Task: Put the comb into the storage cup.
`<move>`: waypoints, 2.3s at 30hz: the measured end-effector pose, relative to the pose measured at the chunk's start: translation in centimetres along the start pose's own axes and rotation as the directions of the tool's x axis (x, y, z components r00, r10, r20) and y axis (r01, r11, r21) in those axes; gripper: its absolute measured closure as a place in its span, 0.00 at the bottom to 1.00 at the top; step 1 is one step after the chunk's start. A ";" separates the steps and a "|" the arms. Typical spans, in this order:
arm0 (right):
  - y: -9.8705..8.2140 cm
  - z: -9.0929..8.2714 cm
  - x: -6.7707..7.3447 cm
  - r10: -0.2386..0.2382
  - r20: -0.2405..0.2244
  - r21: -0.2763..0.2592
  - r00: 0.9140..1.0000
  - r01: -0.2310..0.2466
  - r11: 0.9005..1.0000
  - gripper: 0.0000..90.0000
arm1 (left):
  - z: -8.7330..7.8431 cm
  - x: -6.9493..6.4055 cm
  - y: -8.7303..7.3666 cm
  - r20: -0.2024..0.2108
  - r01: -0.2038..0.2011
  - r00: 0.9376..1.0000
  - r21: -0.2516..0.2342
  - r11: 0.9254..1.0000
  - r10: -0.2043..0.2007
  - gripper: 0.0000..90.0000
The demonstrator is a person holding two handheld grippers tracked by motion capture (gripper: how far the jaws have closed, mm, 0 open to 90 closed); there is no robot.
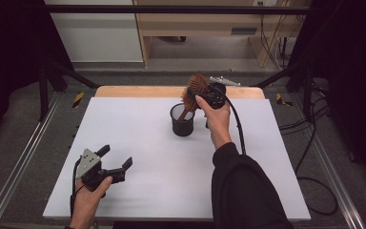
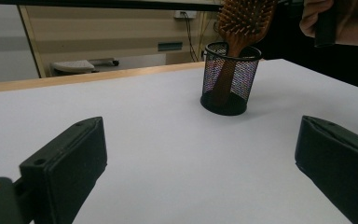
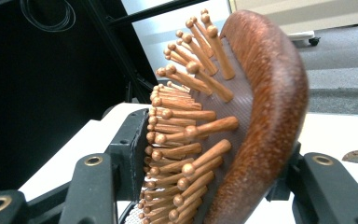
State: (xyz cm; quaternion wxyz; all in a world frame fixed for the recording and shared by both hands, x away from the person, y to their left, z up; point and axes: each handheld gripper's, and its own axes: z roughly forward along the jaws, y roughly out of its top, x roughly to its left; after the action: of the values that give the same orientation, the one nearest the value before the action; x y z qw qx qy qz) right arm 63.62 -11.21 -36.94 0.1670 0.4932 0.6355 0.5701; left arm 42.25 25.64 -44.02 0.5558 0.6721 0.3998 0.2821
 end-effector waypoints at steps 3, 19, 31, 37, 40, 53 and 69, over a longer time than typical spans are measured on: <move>0.0 0.1 -0.1 -0.002 0.001 0.002 1.000 0.002 1.000 0.48 | 0.0 0.1 0.0 -0.001 0.001 1.000 0.000 1.000 -0.001 0.02; -0.2 0.0 -0.7 -0.026 0.017 0.032 1.000 0.025 0.999 0.43 | 0.1 0.0 -0.1 0.003 -0.004 1.000 0.008 1.000 0.004 0.02; -0.2 0.0 -0.9 -0.028 0.021 0.036 0.999 0.027 0.999 0.42 | 0.1 0.0 -0.1 0.007 -0.005 1.000 0.008 1.000 0.005 0.02; -0.3 -0.1 -0.9 -0.043 0.027 0.044 0.999 0.041 0.998 0.40 | 0.2 -0.1 -0.1 0.009 -0.008 1.000 0.011 1.000 0.007 0.02; -0.3 -0.1 -0.8 -0.054 0.035 0.054 0.998 0.052 0.997 0.38 | 0.2 -0.1 -0.1 0.010 -0.007 1.000 0.010 1.000 0.007 0.02; -0.3 -0.2 -0.9 -0.065 0.040 0.057 0.997 0.062 0.996 0.33 | 0.1 -0.1 0.0 0.011 -0.005 1.000 0.009 1.000 0.005 0.02; -0.2 -0.3 -0.9 -0.064 0.040 0.071 0.997 0.061 0.996 0.19 | 0.1 -0.1 0.0 0.011 -0.008 1.000 0.009 1.000 0.008 0.02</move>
State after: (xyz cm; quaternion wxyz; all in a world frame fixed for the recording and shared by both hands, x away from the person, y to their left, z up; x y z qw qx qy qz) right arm 63.71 -12.06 -37.39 0.1808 0.4903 0.6666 0.5316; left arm 42.32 25.51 -44.08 0.5537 0.6777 0.3955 0.2787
